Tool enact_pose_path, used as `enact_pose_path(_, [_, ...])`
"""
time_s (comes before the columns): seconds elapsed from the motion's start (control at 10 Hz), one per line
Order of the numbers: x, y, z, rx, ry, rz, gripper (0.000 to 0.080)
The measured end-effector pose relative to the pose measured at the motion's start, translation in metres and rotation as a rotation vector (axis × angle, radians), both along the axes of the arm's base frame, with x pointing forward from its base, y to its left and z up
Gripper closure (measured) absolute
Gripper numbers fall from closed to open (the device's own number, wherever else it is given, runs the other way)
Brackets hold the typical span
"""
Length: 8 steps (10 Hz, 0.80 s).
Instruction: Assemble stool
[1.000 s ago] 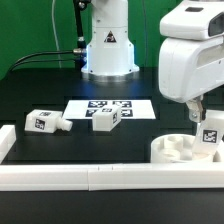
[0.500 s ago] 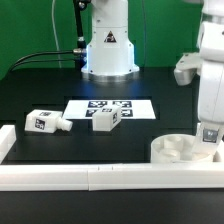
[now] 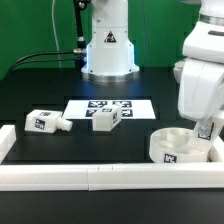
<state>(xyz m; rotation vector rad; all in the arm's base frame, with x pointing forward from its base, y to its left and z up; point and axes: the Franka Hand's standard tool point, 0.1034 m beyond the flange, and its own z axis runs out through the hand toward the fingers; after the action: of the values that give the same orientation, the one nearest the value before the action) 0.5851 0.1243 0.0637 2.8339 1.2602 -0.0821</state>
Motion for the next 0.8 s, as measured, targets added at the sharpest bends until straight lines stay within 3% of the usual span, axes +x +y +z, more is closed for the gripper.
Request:
enact_pose_path(0.2, [0.013,-0.015,0.002,0.016,-0.019,-0.179,0.0466])
enact_pose_path(0.4, [0.013,-0.017,0.003,0.032,-0.018,-0.539,0.0466])
enact_pose_path(0.8, [0.011,-0.031,0.002,-0.001,0.002,-0.937,0.0465])
